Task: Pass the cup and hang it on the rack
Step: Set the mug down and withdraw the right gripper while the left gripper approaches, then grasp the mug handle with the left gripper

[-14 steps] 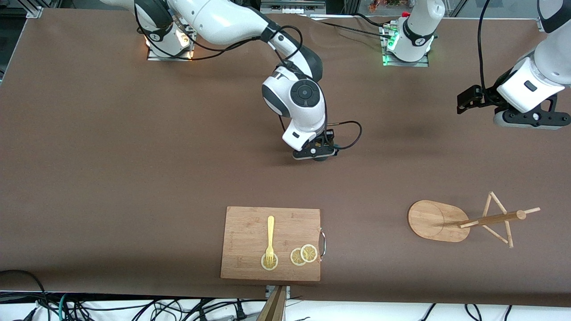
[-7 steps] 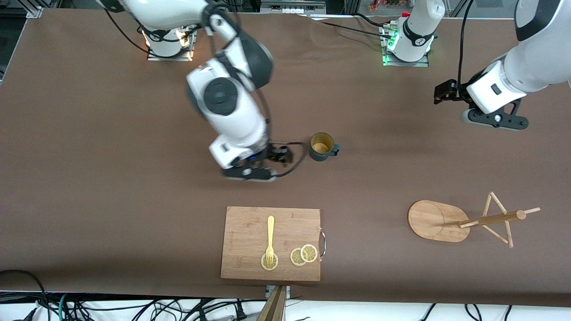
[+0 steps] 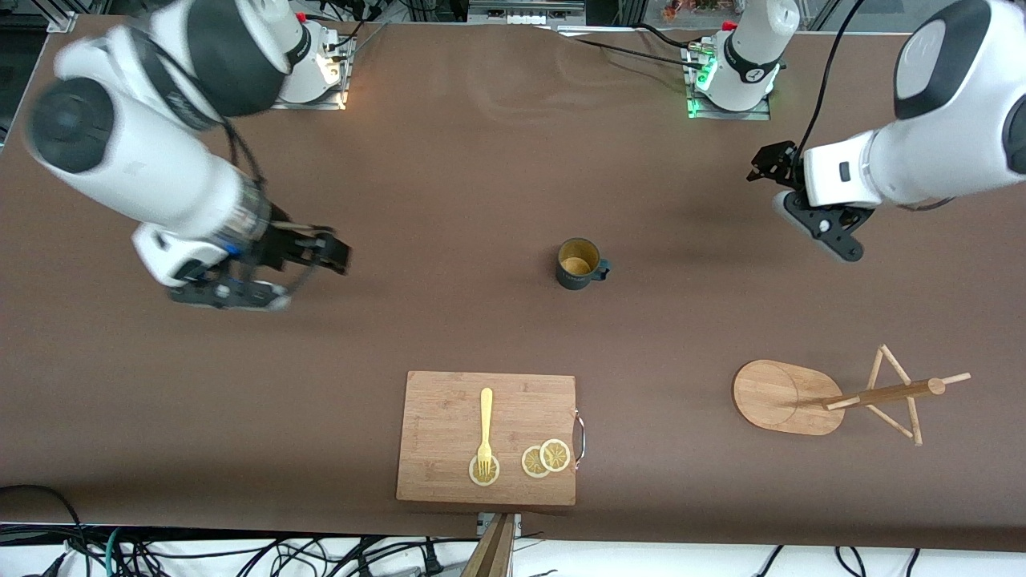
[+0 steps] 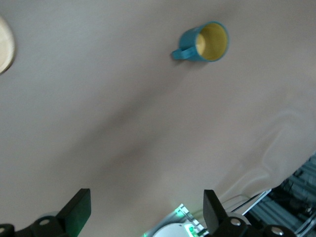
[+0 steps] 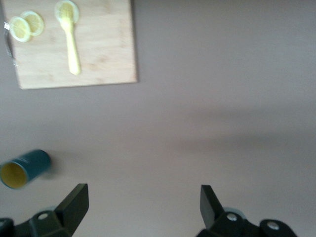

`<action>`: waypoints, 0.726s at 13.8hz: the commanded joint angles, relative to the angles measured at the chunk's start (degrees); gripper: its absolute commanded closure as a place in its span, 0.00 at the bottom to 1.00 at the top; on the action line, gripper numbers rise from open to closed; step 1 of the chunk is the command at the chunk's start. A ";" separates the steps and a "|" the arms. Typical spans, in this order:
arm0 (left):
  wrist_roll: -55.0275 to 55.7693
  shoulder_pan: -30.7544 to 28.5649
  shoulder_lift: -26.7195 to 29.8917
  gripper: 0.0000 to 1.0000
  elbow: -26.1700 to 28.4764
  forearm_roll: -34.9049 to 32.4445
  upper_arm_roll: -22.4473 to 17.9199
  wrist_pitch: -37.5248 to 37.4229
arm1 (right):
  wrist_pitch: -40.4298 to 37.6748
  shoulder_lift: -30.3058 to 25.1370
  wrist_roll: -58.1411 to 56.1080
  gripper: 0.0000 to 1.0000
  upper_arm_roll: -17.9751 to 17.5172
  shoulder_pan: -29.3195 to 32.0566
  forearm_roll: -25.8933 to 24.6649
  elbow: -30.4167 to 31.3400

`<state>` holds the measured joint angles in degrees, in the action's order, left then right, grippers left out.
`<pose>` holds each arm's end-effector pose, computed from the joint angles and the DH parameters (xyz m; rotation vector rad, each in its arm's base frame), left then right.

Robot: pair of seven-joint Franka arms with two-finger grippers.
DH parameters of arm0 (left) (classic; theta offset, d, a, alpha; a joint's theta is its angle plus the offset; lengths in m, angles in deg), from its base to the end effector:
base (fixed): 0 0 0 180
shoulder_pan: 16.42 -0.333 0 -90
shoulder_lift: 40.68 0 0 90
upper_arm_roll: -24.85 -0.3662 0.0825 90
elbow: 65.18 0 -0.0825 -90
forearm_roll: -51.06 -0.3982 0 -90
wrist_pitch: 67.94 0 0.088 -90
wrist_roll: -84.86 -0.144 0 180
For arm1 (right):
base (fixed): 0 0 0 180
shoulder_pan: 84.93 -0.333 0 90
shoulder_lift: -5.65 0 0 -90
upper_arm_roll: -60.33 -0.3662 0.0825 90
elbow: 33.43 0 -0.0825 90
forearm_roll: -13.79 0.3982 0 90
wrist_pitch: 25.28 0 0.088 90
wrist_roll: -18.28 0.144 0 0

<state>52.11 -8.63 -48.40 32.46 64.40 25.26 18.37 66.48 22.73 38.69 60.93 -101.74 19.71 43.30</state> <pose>0.5633 -0.1158 0.4980 2.6506 -0.9536 -0.3909 0.6410 0.2026 0.5683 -3.0538 0.1190 0.1000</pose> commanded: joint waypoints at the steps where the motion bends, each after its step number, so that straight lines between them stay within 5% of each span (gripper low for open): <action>1: -13.16 0.21 -0.37 0.00 6.48 4.47 1.43 8.48 | -2.09 -12.93 -6.59 0.00 5.01 0.28 0.24 13.96; 3: -21.88 0.29 -0.90 0.00 10.54 11.22 1.53 14.12 | -6.05 -14.70 -11.16 0.00 8.18 0.63 -1.77 13.71; 6: -34.25 0.21 -4.40 0.00 11.43 15.99 3.63 19.57 | -7.47 -16.03 -18.09 0.00 8.46 4.05 -6.09 13.71; 10: -61.65 -0.32 -14.24 0.00 11.70 34.17 3.64 24.32 | -7.38 -16.12 -19.71 0.00 8.89 4.42 -7.50 13.71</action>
<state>3.20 -8.33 -57.86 44.90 92.81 28.79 40.53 59.09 7.48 19.50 70.41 -97.61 13.11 55.95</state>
